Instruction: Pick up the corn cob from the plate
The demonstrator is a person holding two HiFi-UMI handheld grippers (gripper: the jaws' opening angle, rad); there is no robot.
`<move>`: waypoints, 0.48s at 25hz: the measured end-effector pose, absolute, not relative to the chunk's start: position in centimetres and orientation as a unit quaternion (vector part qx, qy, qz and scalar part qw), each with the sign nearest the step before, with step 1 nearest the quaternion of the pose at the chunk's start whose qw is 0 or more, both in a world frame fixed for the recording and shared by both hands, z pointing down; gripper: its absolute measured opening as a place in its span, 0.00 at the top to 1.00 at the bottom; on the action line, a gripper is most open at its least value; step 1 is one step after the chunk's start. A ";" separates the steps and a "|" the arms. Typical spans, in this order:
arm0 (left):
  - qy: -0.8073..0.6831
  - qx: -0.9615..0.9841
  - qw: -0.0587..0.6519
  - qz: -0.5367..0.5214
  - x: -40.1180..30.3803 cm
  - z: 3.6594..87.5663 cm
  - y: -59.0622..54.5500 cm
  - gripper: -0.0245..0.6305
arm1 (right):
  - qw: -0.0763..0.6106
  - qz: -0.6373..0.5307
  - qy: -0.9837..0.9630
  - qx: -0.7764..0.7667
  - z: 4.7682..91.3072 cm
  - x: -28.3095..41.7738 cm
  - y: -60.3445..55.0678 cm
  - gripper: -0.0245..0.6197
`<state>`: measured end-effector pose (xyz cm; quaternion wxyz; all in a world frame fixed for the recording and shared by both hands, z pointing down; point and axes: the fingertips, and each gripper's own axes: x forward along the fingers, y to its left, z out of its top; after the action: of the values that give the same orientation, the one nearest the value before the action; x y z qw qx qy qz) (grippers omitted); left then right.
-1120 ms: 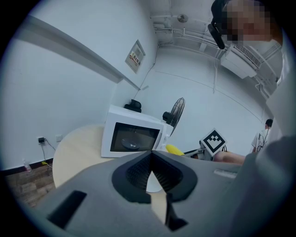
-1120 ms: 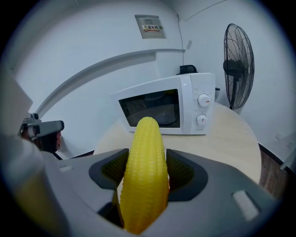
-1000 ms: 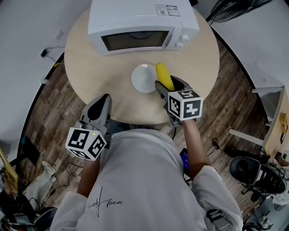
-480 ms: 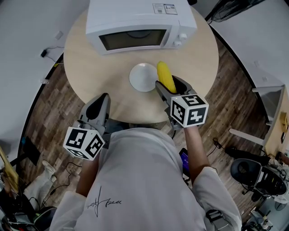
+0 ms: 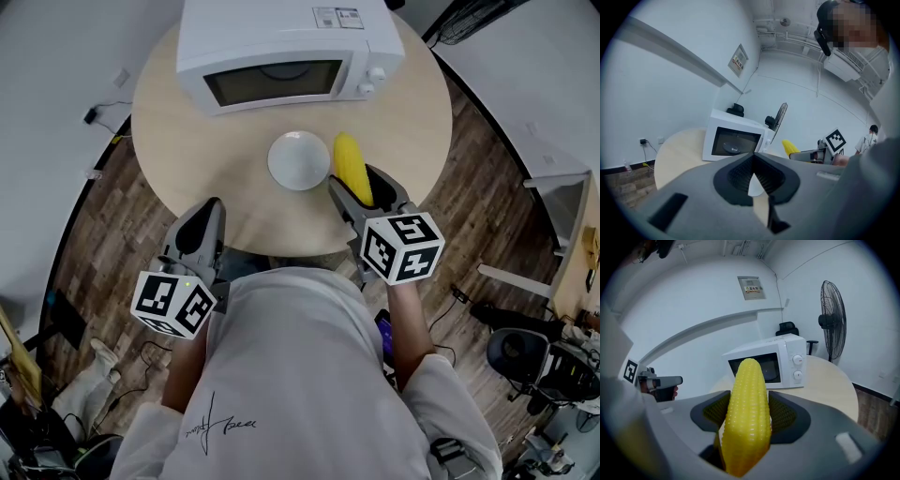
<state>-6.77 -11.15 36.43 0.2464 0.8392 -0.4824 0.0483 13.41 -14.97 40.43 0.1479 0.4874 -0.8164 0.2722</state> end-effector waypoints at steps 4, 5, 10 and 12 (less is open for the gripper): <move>-0.482 0.841 0.242 0.048 -6.6 36.0 -11.1 0.97 | 0.126 0.261 -0.824 0.487 39.3 13.8 -14.3 0.55; -0.482 0.841 0.239 0.048 -6.7 35.9 -11.1 0.97 | 0.123 0.257 -0.826 0.487 39.1 13.9 -14.1 0.55; -0.490 0.840 0.228 0.050 -7.1 35.4 -11.2 0.97 | 0.114 0.252 -0.833 0.479 38.3 13.9 -13.3 0.55; -0.495 0.839 0.220 0.058 -7.1 35.3 -11.3 0.98 | 0.104 0.249 -0.838 0.474 37.8 13.9 -13.2 0.55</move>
<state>-7.14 -11.32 35.29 0.2200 0.8387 -0.4948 0.0577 13.88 -13.20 37.76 0.1039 0.4743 -0.8380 0.2490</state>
